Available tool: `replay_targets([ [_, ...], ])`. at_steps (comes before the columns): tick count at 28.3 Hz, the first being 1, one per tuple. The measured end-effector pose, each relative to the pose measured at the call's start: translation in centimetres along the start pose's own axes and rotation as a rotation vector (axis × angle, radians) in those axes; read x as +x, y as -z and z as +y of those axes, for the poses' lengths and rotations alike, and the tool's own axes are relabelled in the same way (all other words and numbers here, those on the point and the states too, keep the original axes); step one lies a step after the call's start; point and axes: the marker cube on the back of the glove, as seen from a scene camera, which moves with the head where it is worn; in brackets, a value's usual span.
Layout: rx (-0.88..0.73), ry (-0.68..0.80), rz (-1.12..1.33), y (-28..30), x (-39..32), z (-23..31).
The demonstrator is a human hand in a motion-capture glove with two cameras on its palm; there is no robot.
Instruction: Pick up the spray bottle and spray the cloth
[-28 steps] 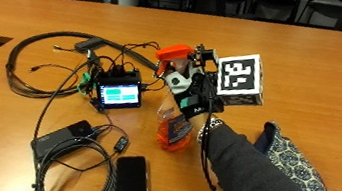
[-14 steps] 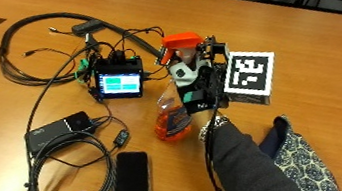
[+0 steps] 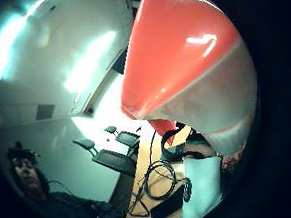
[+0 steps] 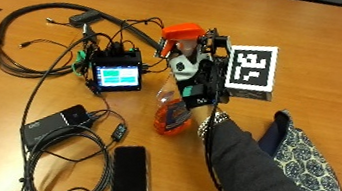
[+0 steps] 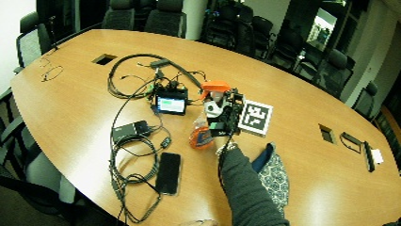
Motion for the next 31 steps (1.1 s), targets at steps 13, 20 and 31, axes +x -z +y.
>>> replay_targets([
  [13,-0.035,-0.116,0.062,-1.8,3.8,3.5],
  [20,-0.181,-0.247,0.126,-2.2,4.9,7.9],
  [31,-0.434,-0.242,0.243,-3.1,2.7,8.8],
])
